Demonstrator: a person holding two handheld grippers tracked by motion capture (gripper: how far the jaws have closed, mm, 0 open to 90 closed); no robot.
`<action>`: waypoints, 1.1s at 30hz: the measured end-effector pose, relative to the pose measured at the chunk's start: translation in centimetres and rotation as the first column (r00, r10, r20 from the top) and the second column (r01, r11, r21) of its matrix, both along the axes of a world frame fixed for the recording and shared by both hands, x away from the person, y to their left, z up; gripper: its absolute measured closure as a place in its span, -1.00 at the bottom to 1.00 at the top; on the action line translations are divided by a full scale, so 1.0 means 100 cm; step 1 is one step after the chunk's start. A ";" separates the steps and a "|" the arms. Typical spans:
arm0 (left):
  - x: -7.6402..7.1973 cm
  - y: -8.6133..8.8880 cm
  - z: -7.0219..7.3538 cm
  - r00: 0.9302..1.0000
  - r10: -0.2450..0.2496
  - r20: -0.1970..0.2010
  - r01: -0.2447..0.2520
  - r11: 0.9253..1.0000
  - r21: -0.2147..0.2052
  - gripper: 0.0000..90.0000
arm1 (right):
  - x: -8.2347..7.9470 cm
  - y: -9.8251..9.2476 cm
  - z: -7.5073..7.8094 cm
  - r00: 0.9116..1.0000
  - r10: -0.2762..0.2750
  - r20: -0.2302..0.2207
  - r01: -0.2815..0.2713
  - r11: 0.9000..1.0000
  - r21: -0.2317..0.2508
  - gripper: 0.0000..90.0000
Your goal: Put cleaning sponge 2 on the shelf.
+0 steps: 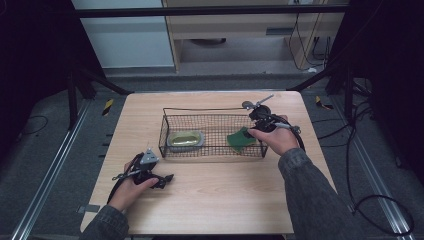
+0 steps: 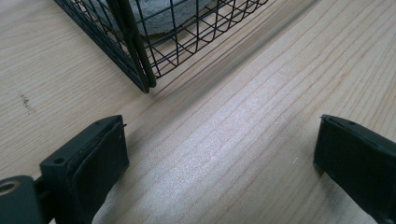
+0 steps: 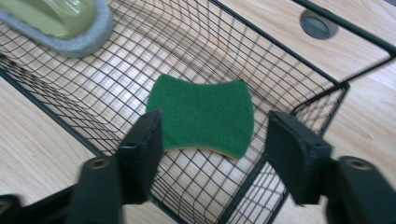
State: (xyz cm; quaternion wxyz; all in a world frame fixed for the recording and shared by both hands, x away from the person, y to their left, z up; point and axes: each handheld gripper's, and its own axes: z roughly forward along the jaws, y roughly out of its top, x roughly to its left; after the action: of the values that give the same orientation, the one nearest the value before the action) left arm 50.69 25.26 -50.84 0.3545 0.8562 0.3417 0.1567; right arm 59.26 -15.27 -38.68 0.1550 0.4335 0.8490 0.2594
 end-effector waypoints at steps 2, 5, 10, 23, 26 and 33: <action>0.000 0.000 0.000 1.000 -0.001 0.000 0.001 1.000 0.000 -0.96 | -0.006 -0.004 -0.002 0.999 -0.024 0.021 0.024 1.000 0.007 -0.35; 0.000 0.000 0.000 1.000 -0.001 0.000 0.001 1.000 0.000 -0.96 | -0.009 -0.007 -0.001 0.998 -0.037 0.043 0.037 0.999 0.008 -0.45; 0.000 0.000 0.000 1.000 0.000 0.000 0.000 1.000 0.000 -0.96 | -0.015 -0.025 0.008 0.988 -0.101 0.119 0.097 0.995 0.032 -0.67; 0.000 0.000 0.000 1.000 0.001 -0.001 -0.001 1.000 0.000 -0.96 | -0.024 -0.054 0.010 0.975 -0.150 0.162 0.136 0.987 0.089 -0.77; 0.000 0.000 0.000 1.000 0.000 -0.001 0.000 1.000 -0.001 -0.96 | -0.029 -0.061 0.005 0.975 -0.150 0.164 0.136 0.986 0.091 -0.75; 0.000 0.000 0.000 1.000 0.001 -0.001 -0.001 1.000 -0.001 -0.96 | -0.043 -0.076 -0.002 0.955 -0.173 0.241 0.140 0.979 0.149 -0.77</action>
State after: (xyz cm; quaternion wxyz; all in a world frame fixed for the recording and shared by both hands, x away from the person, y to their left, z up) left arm 50.68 25.25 -50.84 0.3545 0.8561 0.3422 0.1561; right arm 55.00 -22.87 -38.88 0.2534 0.4719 0.7666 0.3541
